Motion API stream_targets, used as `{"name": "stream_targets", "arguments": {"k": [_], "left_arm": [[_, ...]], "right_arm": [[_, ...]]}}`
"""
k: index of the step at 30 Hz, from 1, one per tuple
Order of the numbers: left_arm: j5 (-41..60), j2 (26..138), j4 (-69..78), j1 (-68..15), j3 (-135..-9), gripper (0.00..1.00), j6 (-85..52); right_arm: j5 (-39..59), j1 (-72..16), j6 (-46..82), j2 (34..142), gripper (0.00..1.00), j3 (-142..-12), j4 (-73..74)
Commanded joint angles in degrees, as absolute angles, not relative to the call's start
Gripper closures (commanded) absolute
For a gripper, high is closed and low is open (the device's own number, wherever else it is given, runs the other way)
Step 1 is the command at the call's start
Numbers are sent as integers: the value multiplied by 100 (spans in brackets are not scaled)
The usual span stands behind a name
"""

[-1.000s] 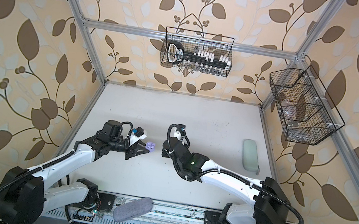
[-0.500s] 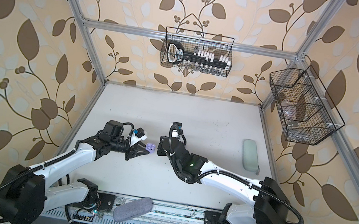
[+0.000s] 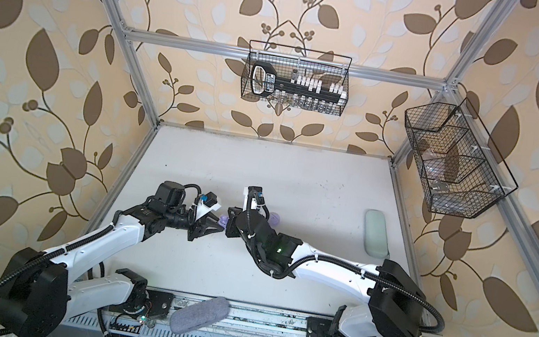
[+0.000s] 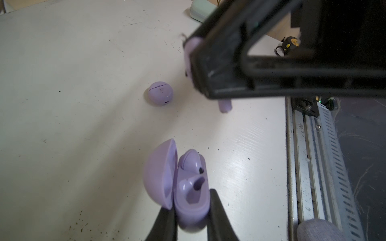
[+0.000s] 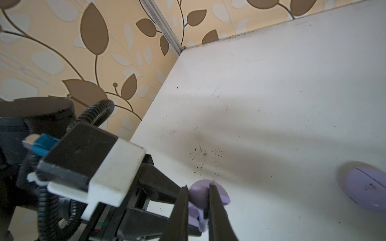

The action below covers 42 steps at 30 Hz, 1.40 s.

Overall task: Insert the wireless bluetooth earbuds into the charging case
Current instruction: 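Move the held earbud over the case in the left gripper, then lower the earbud with the right gripper into the empty case slot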

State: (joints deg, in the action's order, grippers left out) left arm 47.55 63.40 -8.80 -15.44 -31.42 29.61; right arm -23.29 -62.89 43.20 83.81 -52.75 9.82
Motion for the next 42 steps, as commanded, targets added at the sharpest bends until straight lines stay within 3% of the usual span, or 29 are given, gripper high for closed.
{"name": "stream_targets", "arguments": {"k": [1, 42], "left_arm": [[4799, 6328, -774, -1591, -3330, 95, 2953], [4721, 6302, -686, -1591, -3304, 94, 2865]], "right_arm": [[-2247, -6354, 4301, 8511, 87, -5290, 1219], [-1993, -6302, 4301, 9166, 87, -5458, 1467]]}}
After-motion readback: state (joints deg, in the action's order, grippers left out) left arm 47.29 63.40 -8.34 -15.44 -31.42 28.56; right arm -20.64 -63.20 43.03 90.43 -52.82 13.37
